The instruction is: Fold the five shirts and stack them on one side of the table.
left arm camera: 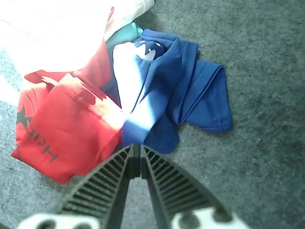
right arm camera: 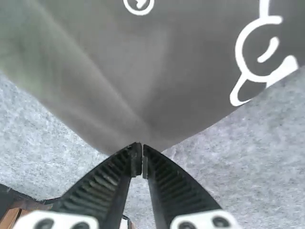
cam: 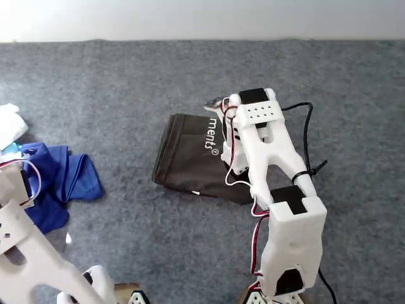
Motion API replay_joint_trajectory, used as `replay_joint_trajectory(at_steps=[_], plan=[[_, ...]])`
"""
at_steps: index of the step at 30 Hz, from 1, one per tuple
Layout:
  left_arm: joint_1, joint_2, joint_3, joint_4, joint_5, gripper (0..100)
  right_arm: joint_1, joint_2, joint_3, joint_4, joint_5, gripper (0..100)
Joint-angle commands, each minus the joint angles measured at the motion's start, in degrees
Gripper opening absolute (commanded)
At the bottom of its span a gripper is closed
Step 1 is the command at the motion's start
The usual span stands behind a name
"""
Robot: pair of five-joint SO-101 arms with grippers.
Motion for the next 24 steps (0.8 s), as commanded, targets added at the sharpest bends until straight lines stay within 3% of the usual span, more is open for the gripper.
replay_joint_trajectory(at_steps=[1,7,18,24], plan=[[0.44,-1.05,-0.31,0.09,0.44,1,0.22,-0.04,-1.76,1.45,-0.44,0.9],[0.44,-1.05,-0.31,0.09,0.44,1,2.86,7.6,-0.53,-2.68,-0.35,0.9],[-0.7,-0.97,-0.31,-0.18,0.35,1,2.59,-1.1,-2.2,1.71,1.49,0.9],[-0.7,-0.97,-0.31,-0.18,0.35,1,4.0,-5.58,-12.13,-9.1,1.41,0.9]])
